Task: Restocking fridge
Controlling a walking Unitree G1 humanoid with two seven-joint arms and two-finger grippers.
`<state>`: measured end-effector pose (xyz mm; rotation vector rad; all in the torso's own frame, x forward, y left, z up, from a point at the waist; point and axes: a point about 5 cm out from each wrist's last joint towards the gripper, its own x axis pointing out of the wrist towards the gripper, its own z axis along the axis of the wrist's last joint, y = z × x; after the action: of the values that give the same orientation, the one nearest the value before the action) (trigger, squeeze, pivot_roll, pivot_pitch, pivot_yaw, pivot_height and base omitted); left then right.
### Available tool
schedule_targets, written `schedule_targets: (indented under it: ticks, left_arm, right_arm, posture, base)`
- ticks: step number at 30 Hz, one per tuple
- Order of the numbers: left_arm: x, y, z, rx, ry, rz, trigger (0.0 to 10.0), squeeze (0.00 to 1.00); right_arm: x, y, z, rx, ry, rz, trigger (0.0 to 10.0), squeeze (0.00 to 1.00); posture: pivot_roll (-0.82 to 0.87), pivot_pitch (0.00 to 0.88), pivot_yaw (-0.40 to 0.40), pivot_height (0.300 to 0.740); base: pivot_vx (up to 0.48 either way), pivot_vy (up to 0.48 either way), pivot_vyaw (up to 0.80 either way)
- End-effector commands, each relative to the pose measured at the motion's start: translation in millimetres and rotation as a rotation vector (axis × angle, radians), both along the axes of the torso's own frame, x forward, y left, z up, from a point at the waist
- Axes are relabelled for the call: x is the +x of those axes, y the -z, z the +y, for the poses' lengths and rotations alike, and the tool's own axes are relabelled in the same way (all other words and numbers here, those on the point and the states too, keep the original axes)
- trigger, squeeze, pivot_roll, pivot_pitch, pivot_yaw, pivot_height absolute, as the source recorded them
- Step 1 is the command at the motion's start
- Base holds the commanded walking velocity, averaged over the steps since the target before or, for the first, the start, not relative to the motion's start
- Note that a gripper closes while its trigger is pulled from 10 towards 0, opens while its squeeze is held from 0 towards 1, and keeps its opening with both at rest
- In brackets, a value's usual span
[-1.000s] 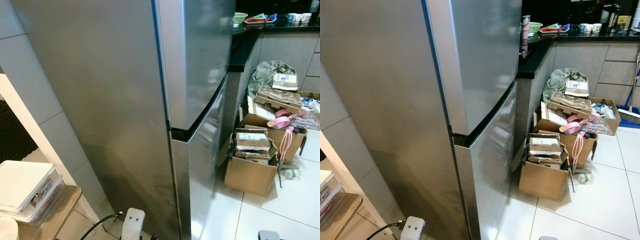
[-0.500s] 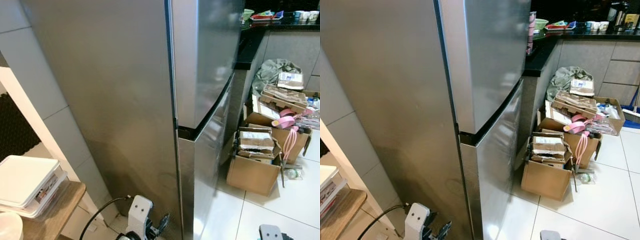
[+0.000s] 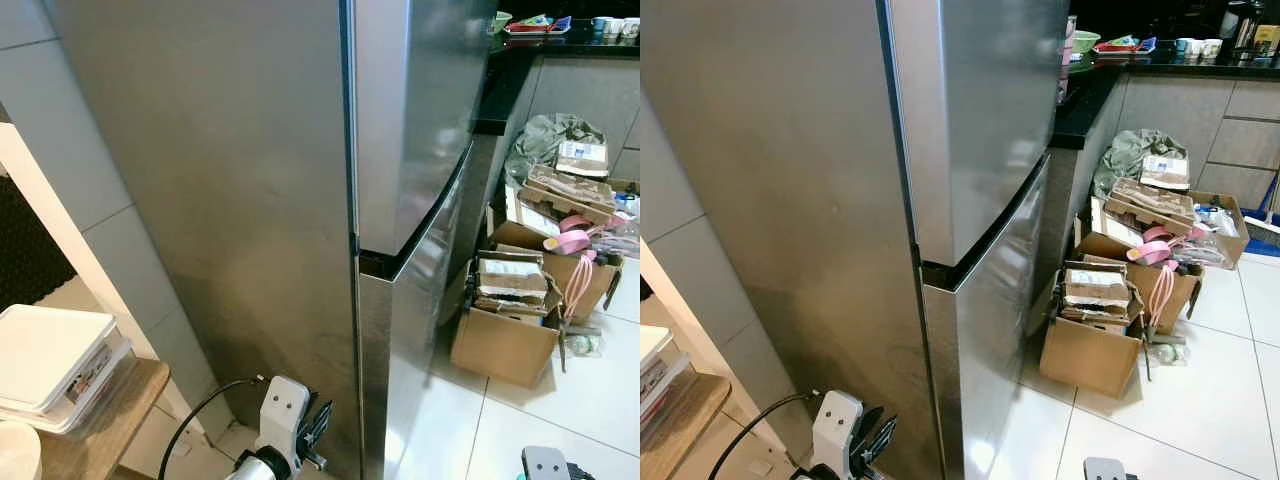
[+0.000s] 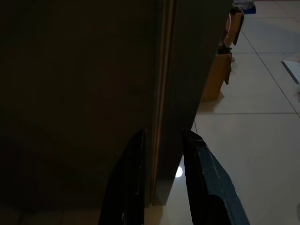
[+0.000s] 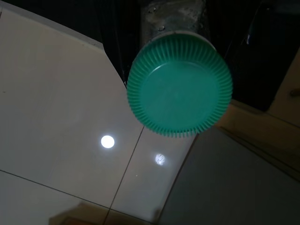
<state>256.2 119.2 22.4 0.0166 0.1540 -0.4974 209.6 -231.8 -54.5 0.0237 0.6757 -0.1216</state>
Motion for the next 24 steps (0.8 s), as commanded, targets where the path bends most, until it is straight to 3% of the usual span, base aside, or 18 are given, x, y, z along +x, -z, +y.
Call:
schedule_targets:
  ticks: [1, 4, 10, 24]
  left_arm:
    - [-2.9, 2.3, -0.2, 0.004, 0.000, 0.018, 10.0, 0.00]
    - [-3.3, 2.0, 0.3, -0.001, -0.009, 0.028, 10.0, 0.00]
    - [0.3, 1.1, 4.9, -0.011, -0.065, 0.043, 10.0, 0.00]
    - [1.2, -2.9, 8.9, -0.004, -0.077, 0.041, 10.0, 0.00]
  right_arm:
    - [-2.9, 1.9, 2.6, 0.004, -0.009, 0.001, 10.0, 0.00]
    - [-4.1, 2.7, 2.7, 0.006, -0.006, 0.007, 10.0, 0.00]
    - [-7.1, 4.7, 3.0, 0.009, -0.004, 0.018, 10.0, 0.00]
    - [-4.8, 5.4, 7.7, 0.017, -0.007, 0.029, 10.0, 0.00]
  posture:
    - [0.02, 0.110, 0.050, 0.740]
    - [0.02, 0.111, 0.052, 0.740]
    - [0.02, 0.110, 0.053, 0.740]
    - [0.03, 0.103, 0.057, 0.740]
  base:
    - [0.000, -0.480, 0.00]
    - [0.000, -0.480, 0.00]
    - [0.000, 0.000, 0.00]
    - [0.000, 0.000, 0.00]
